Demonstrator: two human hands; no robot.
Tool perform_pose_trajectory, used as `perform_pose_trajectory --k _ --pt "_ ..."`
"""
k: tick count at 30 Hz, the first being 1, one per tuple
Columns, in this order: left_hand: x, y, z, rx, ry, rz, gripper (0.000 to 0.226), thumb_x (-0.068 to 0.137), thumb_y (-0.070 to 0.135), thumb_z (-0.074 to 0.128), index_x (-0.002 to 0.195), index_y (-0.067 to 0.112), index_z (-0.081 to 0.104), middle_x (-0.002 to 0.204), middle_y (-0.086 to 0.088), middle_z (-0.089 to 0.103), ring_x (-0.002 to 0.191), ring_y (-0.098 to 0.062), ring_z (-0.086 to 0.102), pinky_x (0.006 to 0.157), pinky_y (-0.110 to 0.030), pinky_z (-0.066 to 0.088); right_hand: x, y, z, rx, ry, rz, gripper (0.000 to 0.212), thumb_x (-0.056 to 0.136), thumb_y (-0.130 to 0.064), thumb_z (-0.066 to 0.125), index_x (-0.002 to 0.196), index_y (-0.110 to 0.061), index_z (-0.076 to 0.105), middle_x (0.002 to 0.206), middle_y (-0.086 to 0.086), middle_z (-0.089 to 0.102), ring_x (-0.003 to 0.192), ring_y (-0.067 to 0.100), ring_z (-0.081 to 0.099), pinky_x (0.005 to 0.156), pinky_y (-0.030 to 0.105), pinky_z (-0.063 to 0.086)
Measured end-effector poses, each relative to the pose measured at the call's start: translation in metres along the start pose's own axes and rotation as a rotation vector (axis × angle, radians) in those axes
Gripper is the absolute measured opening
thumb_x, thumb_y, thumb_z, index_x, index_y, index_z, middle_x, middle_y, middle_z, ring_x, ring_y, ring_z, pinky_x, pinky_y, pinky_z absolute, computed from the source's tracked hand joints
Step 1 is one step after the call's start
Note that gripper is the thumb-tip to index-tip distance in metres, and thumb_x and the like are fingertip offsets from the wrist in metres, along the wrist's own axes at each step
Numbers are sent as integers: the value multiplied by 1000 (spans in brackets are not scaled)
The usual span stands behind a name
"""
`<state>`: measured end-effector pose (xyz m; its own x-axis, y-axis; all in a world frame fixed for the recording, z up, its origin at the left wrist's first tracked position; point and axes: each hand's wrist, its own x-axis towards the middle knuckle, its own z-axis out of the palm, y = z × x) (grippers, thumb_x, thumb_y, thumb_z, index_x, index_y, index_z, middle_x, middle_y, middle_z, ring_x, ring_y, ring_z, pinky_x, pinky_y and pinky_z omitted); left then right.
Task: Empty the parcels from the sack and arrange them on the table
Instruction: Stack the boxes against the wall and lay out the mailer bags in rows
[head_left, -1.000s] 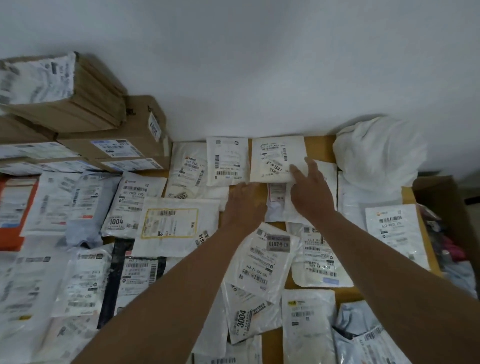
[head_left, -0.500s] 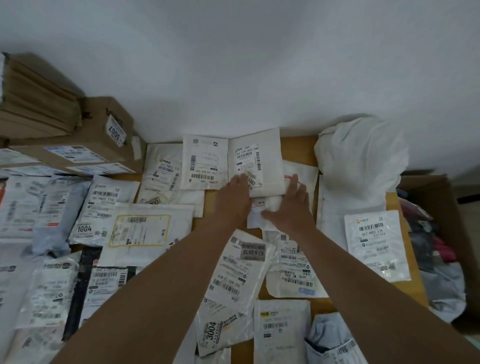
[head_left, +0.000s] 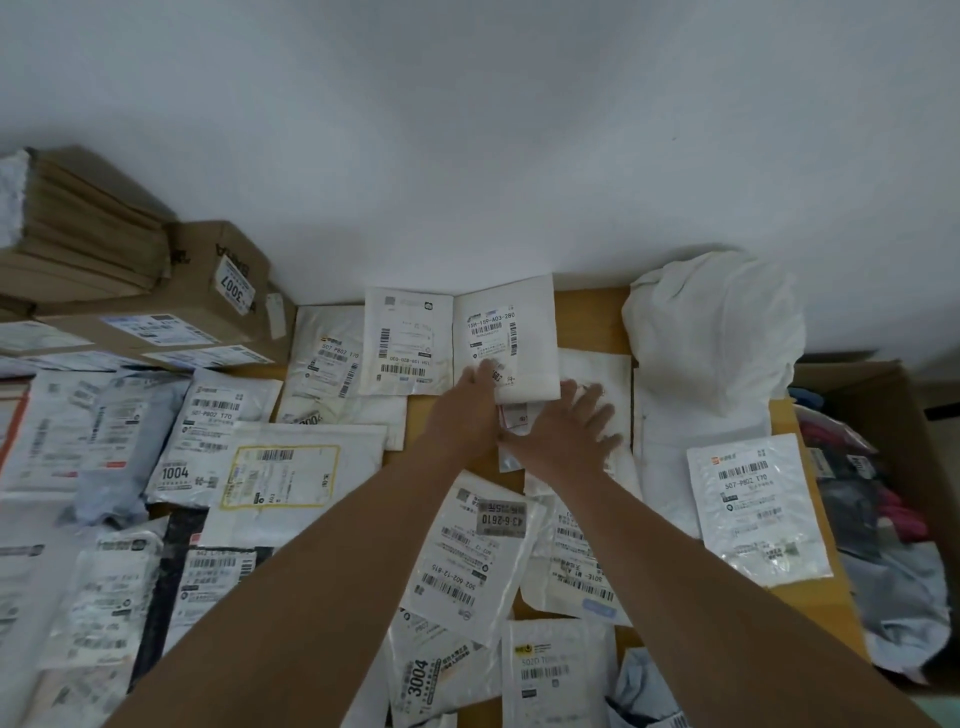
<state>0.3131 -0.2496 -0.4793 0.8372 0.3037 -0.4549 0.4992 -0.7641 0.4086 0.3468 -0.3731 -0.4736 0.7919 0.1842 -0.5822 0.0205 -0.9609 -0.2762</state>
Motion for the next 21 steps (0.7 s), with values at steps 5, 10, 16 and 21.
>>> perform_pose_trajectory --k 5,10,16,21 --pt "-10 -34 -26 26 417 -82 62 86 18 56 144 12 37 151 -12 33 140 -29 26 115 -42 26 0 4 -3 328 142 -48 101 88 -54 56 155 -8 -5 164 13 -2 150 29 -10 119 56 -4" --pt "-7 -69 -28 -5 161 -230 92 85 43 65 154 22 10 162 -11 -2 148 -32 2 116 -53 22 8 -12 -19 483 350 -109 96 84 -64 59 156 -25 9 140 12 47 136 36 34 110 55 23" --pt "-3 -81 -29 -72 161 -206 93 83 30 69 154 20 11 161 -12 9 146 -36 14 113 -52 28 26 -22 -32 361 161 -224 75 95 -16 57 155 -32 15 142 19 27 101 20 46 92 29 38" --pt "-1 -93 -34 -86 252 -182 75 88 11 59 150 16 17 145 -17 28 124 -36 43 96 -46 46 21 -18 -27 402 294 -263 65 94 2 48 153 -18 28 125 4 26 99 15 43 92 24 44"
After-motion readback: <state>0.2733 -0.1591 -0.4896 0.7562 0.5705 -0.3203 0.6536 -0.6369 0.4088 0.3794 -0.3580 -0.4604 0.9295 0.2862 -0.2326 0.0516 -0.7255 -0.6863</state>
